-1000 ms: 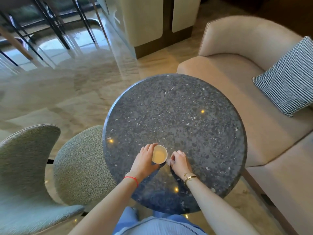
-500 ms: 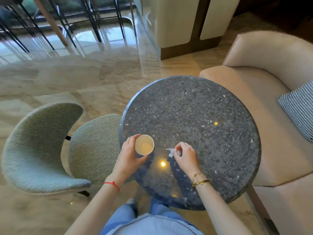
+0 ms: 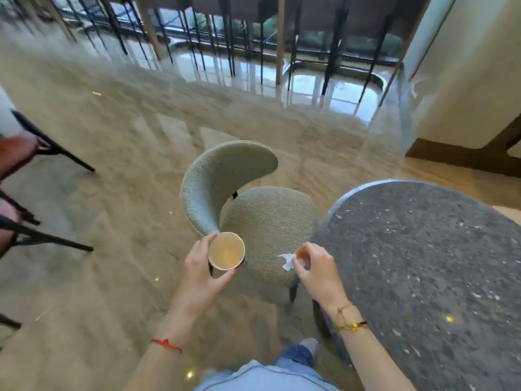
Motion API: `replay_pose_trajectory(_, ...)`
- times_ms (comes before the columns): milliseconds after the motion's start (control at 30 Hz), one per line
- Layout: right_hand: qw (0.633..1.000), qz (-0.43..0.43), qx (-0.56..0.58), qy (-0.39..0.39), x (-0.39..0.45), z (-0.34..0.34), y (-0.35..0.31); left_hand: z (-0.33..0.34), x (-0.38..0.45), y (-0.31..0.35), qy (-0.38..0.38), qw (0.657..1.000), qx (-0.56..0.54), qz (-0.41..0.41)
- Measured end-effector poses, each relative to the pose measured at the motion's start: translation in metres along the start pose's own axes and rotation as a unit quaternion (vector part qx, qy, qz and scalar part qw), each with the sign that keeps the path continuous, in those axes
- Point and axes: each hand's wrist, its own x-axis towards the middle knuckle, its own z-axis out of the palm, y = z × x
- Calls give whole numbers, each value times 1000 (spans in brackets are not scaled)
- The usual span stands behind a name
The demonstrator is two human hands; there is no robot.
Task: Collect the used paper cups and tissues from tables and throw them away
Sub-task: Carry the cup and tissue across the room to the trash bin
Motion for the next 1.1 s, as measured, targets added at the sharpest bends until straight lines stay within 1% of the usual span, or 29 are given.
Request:
replay_pose_trajectory(100, 997, -63, -3, -41, 1, 45, -59, -59, -34, -41, 69, 996, 20, -51)
replay_pose_trajectory(200, 989, -128, -1, -79, -5, 93, -118, -117, -74, -84, 132, 985, 23, -108)
replay_pose_trajectory(333, 967, -213, 2, -143, -18, 160, -198, -186, -132, -138, 224, 958, 16, -179)
replay_pose_trajectory(433, 942, -272, 11, -195, -31, 204, -258, -228, -173, -170, 284, 932, 22, -226)
replay_pose_trajectory(600, 884, -369, -3, -289, -57, 273, -349, -276, -236, -212, 393, 869, 16, -299)
replay_pose_trajectory(800, 794, -465, -21, -391, -87, 359, -444, -309, -294, -260, 494, 779, 24, -385)
replay_pose_trajectory(867, 768, -487, -26, -415, -96, 391, -473, -322, -308, -278, 524, 745, 24, -412)
replay_pose_trajectory(967, 734, -517, -25, -440, -107, 437, -520, -346, -323, -306, 555, 704, 27, -442)
replay_pose_trajectory(1100, 683, -566, -31, -460, -126, 505, -599, -398, -340, -347, 601, 651, 42, -462)
